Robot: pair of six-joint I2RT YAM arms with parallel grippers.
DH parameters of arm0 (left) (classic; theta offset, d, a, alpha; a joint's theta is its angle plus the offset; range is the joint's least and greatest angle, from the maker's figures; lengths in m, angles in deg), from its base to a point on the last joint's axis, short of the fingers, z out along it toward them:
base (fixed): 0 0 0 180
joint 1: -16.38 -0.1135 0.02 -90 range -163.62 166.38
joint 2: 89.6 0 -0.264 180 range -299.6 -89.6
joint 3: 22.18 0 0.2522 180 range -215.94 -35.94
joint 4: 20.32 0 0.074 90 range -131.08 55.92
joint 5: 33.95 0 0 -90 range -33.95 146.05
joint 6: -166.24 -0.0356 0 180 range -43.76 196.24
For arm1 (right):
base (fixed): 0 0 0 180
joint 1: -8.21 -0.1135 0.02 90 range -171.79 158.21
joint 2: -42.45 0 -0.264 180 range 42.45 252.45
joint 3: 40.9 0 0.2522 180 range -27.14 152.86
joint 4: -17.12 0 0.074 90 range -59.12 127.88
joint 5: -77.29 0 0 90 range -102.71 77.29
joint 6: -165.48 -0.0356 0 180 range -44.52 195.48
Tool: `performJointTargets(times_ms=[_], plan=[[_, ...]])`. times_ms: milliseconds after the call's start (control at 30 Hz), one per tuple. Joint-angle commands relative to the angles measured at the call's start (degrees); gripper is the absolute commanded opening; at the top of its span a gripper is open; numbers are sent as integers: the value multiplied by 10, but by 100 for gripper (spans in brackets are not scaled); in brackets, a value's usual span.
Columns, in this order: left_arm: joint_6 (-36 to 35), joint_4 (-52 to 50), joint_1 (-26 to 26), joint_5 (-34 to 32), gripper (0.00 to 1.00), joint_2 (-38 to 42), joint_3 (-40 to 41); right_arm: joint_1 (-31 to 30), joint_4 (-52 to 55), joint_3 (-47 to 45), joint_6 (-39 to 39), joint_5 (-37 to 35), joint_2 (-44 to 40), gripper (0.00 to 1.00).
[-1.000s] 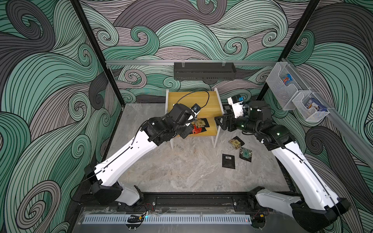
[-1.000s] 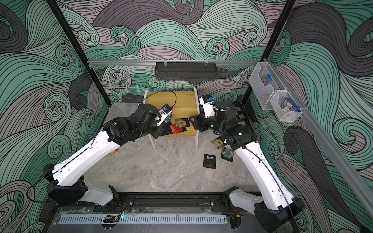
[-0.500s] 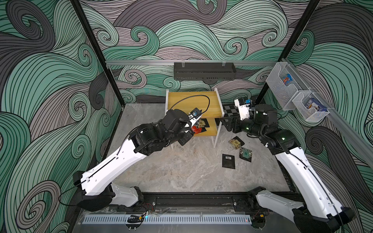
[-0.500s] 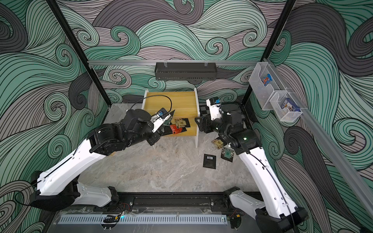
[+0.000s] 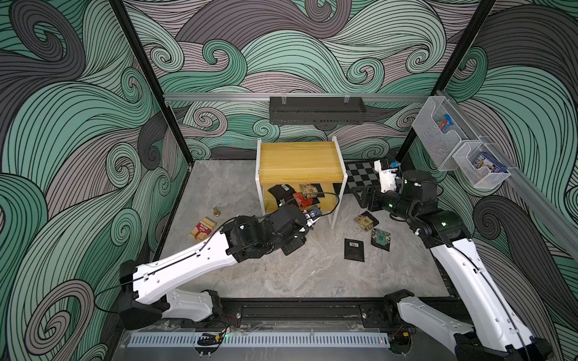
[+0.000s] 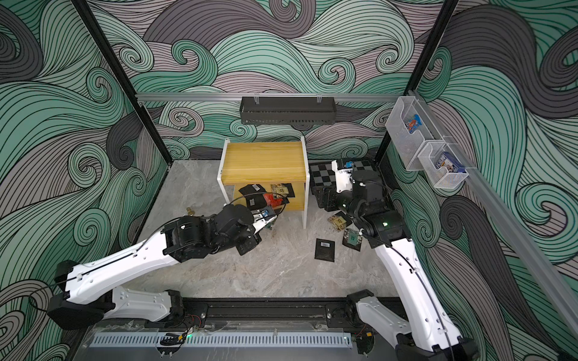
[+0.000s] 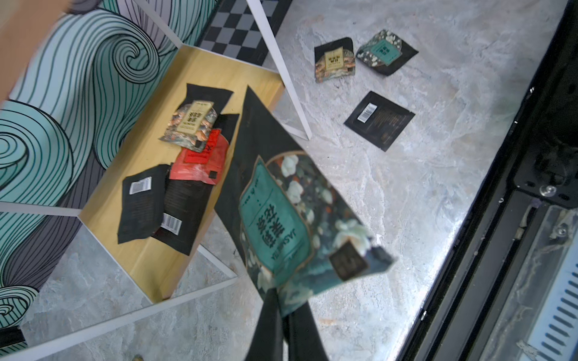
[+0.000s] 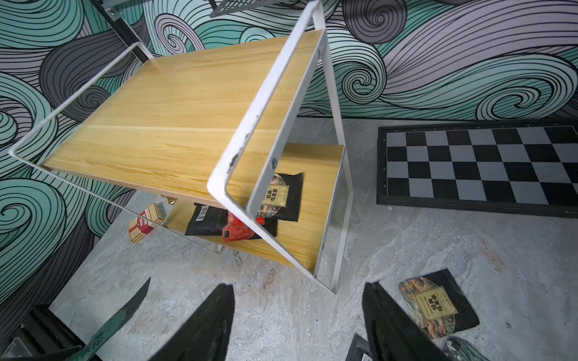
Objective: Remove the tea bags from the shelf
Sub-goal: Place the tea bag at the center of the board.
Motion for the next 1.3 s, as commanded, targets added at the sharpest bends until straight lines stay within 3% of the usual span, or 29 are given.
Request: performJointTargets(times_ms=[0,333,567,1267], plan=[[9,56,9,9,0,3,23,16,-7,-14,-14,-12,-19,69],[15,127,16,41,0,-58,97,48,-6,-40,-45,-20,-41,69],[43,138,25,32,0,-154,91,55,-6,-48,-53,-20,-45,70],[48,193,53,-44,2,-333,58,66,-6,-70,-56,-26,-63,70]])
